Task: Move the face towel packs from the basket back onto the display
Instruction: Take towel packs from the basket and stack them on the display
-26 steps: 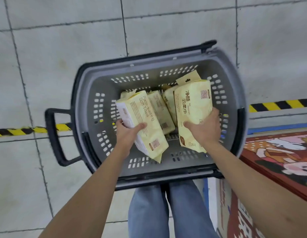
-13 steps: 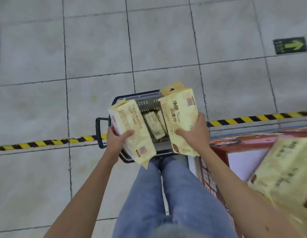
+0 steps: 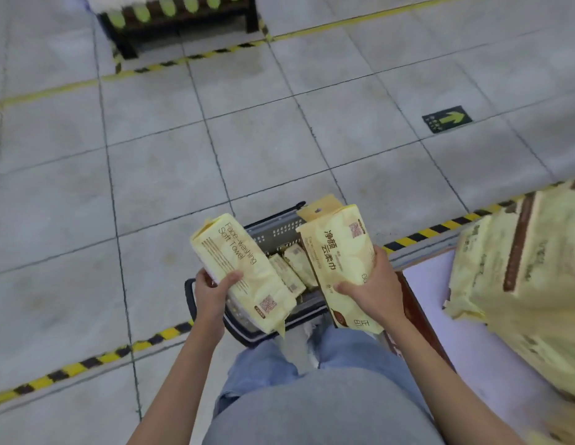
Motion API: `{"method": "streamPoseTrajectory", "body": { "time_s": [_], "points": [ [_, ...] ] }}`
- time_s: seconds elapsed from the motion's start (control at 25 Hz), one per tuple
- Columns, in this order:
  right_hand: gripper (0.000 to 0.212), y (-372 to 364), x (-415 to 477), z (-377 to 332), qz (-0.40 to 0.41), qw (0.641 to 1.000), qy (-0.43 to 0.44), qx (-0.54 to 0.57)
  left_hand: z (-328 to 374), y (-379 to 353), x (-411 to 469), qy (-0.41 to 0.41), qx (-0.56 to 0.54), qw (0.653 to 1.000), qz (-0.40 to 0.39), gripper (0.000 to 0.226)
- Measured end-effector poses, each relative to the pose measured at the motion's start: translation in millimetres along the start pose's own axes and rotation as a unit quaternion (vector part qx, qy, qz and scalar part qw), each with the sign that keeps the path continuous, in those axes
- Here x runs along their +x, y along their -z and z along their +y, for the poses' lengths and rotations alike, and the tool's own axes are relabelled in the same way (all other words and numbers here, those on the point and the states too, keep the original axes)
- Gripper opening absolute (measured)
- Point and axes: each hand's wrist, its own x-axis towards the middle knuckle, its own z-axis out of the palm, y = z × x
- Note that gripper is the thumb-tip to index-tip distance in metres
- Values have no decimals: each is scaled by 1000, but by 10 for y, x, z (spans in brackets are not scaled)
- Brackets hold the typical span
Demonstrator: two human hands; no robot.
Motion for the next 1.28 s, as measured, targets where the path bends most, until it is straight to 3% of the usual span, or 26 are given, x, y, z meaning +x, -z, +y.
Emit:
{"method": "streamPoseTrajectory", "body": {
  "time_s": [0.32,0.56,0.92,1.08,1.28],
  "points": [
    [98,-322,-1305,191,151,976,-148,52,184,117,-32,5,108,975,-195,53],
    [94,-412,-2454,599,280,914,-265,126,-67,-343,-548,29,195,909,-368,45],
    [92,-520,-3729,1426,366,823,-378,214,-950,-843,-1855,56,284,824,-488,38],
    [90,-342,-4135,1884,363,821,-380,222,-1404,-859,-2334,62,283,815,-501,43],
    [92,104,-4301,2352,331,860,-340,188,-1669,-830,-2609,75,254,843,-468,46]
  ]
}}
